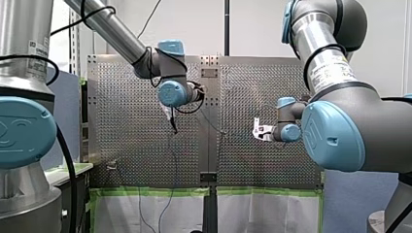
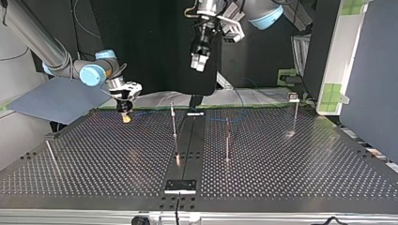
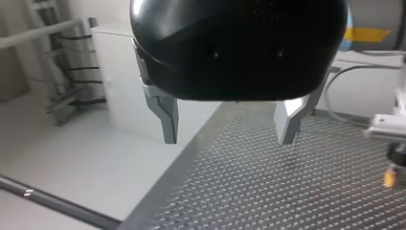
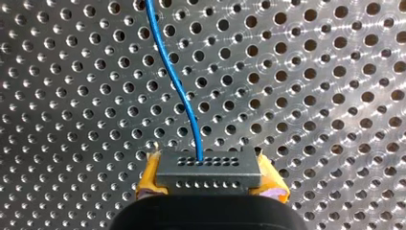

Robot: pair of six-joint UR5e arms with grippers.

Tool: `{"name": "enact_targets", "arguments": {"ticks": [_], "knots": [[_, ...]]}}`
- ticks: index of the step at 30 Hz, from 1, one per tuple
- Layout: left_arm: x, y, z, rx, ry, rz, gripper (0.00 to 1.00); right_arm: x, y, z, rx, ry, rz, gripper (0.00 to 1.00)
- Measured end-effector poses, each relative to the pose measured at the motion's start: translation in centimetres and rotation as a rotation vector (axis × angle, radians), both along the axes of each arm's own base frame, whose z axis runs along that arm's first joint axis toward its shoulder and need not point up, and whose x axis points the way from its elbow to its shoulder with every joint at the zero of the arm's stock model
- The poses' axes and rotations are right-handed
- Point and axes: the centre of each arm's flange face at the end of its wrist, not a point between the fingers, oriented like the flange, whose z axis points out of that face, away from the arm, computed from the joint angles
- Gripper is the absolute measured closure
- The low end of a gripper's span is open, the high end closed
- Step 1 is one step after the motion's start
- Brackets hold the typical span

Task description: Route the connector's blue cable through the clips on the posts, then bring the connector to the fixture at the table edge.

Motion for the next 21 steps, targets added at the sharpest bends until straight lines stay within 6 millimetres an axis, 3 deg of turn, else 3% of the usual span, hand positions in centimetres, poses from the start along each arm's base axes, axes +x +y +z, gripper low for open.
{"name": "enact_targets", "arguments": {"ticks": [8,21], "knots": [[-0.7,1.9,-1.4,0.002,-0.016,0.038,0.00,0.1,0.1,-0.1,0.002,0.001,0.003,0.98],[-2.6,4.7,-5.3,0.085,0.034,0.052,0.00,-0.4,-0.1,-0.1,0.005,0.004,-0.010,0.98]]}}
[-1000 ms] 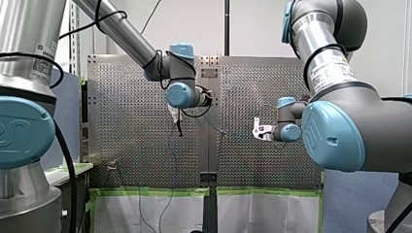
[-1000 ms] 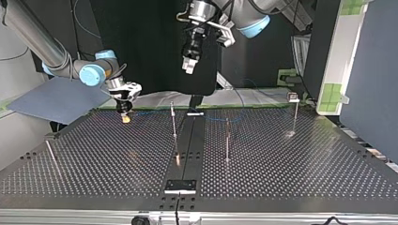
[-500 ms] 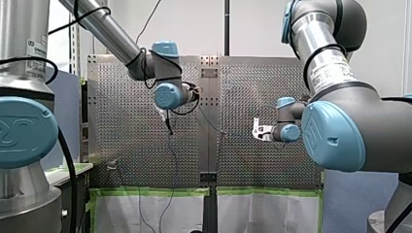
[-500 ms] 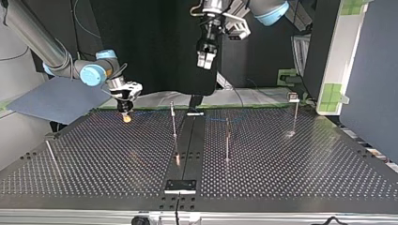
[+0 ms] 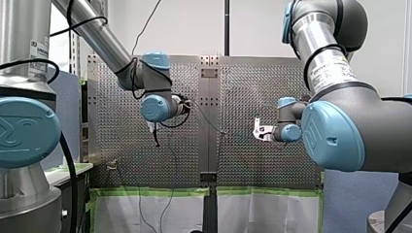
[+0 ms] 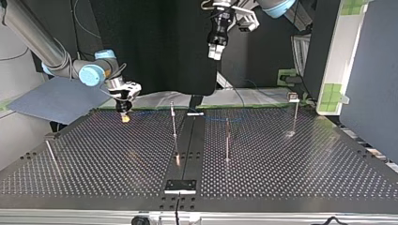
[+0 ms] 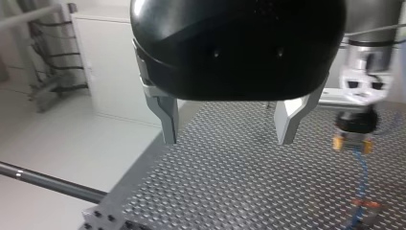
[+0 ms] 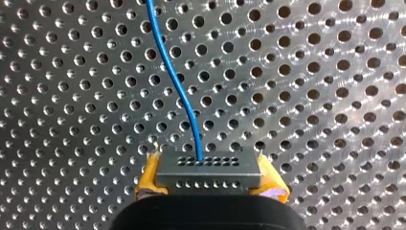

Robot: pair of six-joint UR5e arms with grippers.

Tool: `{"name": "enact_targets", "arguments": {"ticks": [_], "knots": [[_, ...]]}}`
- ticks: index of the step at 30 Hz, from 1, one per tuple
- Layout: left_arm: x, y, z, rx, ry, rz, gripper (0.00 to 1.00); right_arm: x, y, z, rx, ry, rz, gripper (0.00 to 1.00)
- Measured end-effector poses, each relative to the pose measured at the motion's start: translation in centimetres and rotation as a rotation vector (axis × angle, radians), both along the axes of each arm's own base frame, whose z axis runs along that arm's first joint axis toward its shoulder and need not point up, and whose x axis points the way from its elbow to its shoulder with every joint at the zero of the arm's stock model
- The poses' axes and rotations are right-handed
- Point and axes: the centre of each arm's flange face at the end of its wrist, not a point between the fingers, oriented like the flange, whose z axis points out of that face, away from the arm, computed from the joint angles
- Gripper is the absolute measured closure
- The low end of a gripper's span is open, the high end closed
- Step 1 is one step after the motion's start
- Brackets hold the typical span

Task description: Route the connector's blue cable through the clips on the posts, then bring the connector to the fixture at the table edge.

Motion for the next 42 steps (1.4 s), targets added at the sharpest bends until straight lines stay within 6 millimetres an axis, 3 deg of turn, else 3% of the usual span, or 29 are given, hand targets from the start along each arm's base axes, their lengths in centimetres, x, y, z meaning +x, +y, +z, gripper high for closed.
{"name": "enact_targets", "arguments": {"ticks": [10,16,31,42], "knots": [[-1.6,2.0,-2.7,0.052,0.047,-0.007,0.00,-1.1,-1.2,0.8,-0.019,0.004,-0.054,0.98],[-2.6,3.1,-4.1,0.081,0.077,-0.013,0.00,-2.4,-2.2,2.3,-0.042,-0.001,-0.107,0.98],[-2.1,3.6,-4.3,0.096,0.081,-0.002,0.00,-3.8,-3.7,10.7,-0.164,-0.046,-0.133,0.98],[-1.7,3.8,-4.3,0.103,0.078,0.001,0.00,-5.2,-3.0,16.6,-0.215,-0.036,-0.173,0.98]]}}
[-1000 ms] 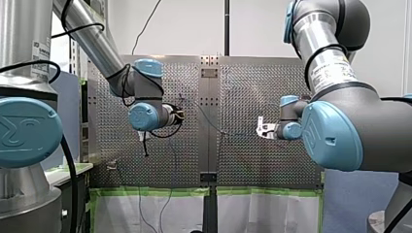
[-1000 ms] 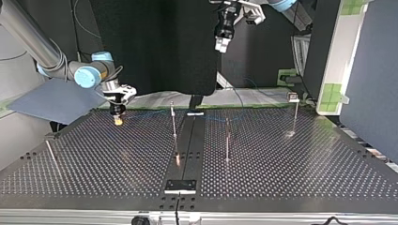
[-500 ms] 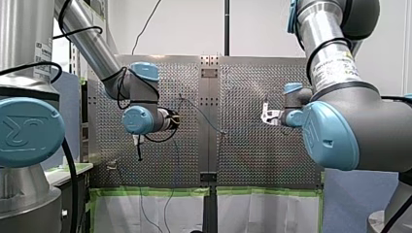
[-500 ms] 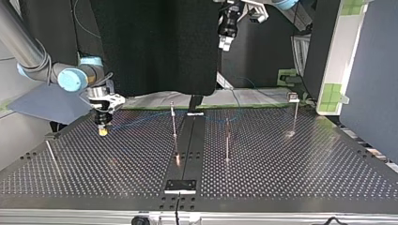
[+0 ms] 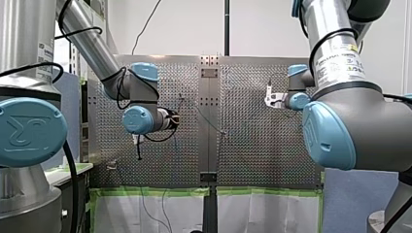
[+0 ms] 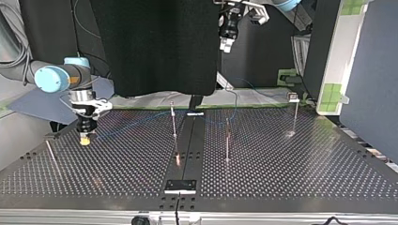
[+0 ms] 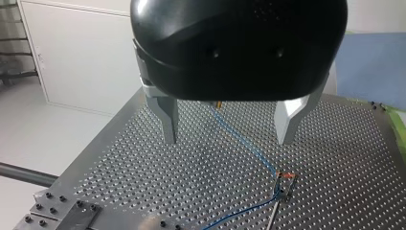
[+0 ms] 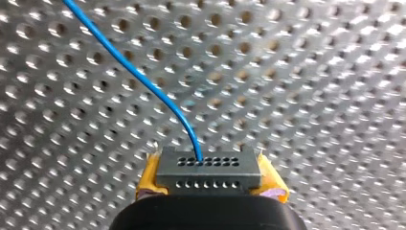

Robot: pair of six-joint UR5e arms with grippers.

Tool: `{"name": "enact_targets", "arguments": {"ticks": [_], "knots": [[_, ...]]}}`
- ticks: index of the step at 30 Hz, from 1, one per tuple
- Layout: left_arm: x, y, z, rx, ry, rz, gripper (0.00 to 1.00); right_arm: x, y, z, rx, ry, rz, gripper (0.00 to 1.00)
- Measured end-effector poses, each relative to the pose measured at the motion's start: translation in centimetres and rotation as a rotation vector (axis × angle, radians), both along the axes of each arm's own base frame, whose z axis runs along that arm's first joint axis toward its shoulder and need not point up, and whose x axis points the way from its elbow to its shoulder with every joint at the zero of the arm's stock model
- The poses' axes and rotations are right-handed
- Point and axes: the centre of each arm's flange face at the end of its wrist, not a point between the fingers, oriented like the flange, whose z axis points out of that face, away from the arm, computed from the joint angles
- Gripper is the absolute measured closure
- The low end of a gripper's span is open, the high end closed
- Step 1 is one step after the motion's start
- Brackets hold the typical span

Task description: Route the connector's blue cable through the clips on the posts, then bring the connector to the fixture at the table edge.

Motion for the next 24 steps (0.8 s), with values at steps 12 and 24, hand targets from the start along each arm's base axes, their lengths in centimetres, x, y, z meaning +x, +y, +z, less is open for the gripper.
{"name": "enact_targets", "arguments": {"ticks": [12,24], "knots": [[0.3,0.4,-0.2,0.024,0.007,0.012,0.00,-2.0,3.1,2.6,0.024,0.076,-0.109,0.98],[0.2,0.5,-0.2,0.042,0.010,0.012,0.00,-4.3,6.0,3.7,-0.002,0.130,-0.226,0.98]]}}
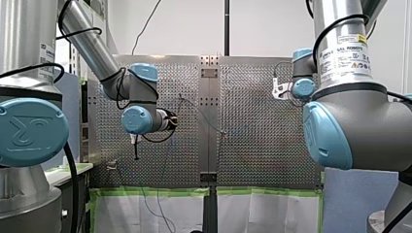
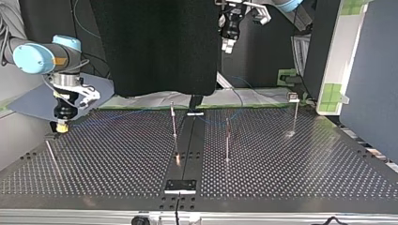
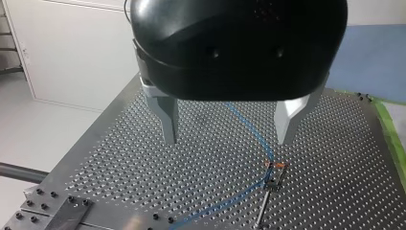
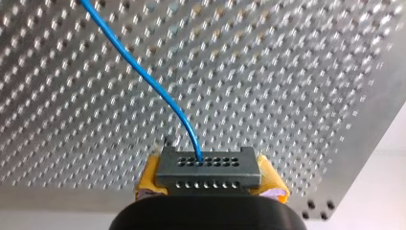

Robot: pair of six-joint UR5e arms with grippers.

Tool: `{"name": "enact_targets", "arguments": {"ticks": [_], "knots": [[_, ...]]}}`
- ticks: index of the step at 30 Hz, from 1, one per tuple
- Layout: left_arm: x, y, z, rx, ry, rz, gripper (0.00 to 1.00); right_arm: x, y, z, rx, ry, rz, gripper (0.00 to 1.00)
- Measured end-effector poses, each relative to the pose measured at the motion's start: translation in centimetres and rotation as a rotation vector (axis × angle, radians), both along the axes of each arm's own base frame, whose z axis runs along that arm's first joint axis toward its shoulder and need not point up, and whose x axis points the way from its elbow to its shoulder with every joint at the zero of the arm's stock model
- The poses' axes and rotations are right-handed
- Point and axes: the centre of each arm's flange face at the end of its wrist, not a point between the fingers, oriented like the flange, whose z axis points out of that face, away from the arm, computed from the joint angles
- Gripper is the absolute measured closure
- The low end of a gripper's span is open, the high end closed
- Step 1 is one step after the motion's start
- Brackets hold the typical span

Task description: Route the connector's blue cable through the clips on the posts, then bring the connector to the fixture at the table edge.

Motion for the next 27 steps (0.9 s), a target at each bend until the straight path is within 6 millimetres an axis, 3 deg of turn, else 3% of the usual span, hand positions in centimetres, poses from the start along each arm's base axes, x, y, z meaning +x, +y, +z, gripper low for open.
{"name": "enact_targets", "arguments": {"ticks": [10,17,27], "knots": [[-0.1,0.1,-0.1,0.013,0.006,0.000,0.00,-2.0,-0.6,-1.5,-0.001,-0.008,-0.099,0.98],[-0.2,0.1,-0.2,0.021,0.008,-0.001,0.00,-4.4,-2.2,-4.2,0.027,-0.024,-0.112,0.98],[-0.4,0.6,-0.4,0.086,0.025,0.019,0.00,-8.4,-4.1,-3.7,0.020,-0.053,-0.111,0.98]]}}
